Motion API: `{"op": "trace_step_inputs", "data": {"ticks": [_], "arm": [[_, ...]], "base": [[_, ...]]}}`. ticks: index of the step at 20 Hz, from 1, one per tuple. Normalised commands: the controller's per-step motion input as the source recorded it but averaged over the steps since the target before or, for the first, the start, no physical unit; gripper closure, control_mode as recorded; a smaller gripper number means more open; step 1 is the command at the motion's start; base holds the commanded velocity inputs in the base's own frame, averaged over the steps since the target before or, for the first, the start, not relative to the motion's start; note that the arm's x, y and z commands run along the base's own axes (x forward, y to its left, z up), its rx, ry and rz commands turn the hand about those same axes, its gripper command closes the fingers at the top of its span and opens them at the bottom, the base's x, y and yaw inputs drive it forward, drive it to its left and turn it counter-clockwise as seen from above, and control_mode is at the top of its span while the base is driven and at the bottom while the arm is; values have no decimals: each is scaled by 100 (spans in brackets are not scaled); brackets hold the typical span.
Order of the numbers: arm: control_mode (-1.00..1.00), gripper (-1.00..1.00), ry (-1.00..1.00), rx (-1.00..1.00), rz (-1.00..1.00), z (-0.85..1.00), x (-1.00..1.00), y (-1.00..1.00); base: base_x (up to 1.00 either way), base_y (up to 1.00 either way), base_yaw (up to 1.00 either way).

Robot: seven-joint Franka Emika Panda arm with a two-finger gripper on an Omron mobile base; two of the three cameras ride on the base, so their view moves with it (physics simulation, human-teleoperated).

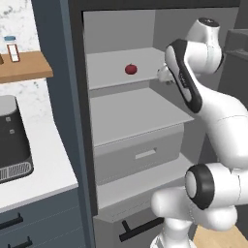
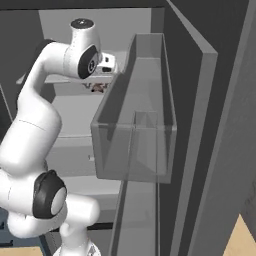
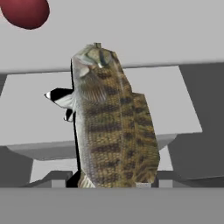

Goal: Place one tomato and one fish in each tupperware on the nearby counter, to pack two identical lunches.

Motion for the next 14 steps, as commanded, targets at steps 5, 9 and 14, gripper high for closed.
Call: {"op": "trace_step_inputs", "data": {"ticks": [5,9,14], "arm": [[-100,100,5,0,-12,-48,-100,5],[-100,100,18,-3,-7,-97,-100,6],[-100,100,22,-1,-4,-96,-100,2]], "base": [[0,0,0],[0,0,0],[0,0,0]]}}
